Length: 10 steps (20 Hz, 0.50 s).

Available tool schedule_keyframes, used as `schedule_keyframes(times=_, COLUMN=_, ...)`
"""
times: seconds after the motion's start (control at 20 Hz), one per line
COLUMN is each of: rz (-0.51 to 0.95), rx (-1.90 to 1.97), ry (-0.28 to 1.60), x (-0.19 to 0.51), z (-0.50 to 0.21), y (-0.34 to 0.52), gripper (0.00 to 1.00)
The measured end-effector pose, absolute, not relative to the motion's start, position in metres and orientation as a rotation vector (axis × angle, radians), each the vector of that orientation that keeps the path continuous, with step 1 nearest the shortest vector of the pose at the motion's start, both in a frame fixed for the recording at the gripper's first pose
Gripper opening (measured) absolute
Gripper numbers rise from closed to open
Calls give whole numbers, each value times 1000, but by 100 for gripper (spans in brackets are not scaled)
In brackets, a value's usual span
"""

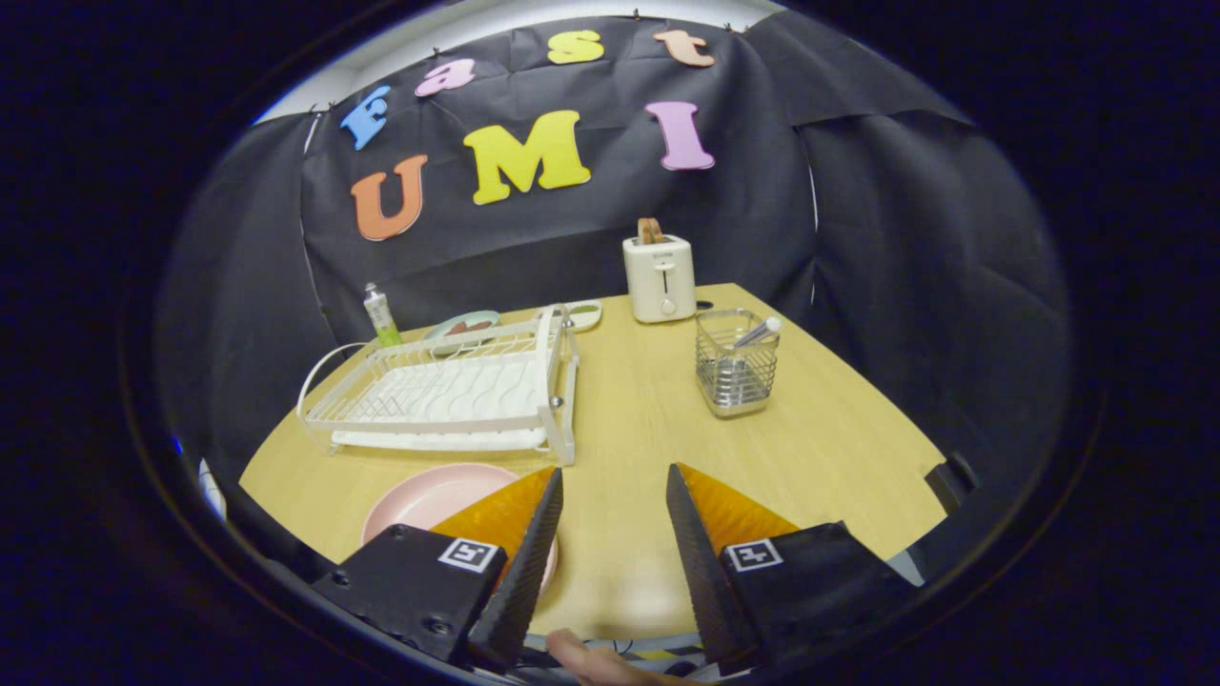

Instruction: Take the plate from the dish rack, then take the spoon from the basket and place it into the plate.

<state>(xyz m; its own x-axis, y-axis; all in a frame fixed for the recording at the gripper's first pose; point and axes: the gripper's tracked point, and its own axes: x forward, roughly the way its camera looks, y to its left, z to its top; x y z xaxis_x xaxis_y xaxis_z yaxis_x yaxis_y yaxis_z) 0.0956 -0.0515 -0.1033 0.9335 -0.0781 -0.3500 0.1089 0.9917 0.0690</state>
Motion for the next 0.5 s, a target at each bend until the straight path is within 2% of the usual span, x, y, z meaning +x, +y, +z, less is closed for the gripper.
schedule_keyframes(times=0.15, rz=-95, rx=76, ry=276, x=90, z=-86, y=-63, gripper=72)
schedule_keyframes(times=0.35, rz=-85, rx=43, ry=172, x=90, z=-69, y=-81, gripper=87)
schedule_keyframes(times=0.5, rz=-108, rx=39, ry=109, x=95, z=-58, y=-103, gripper=88)
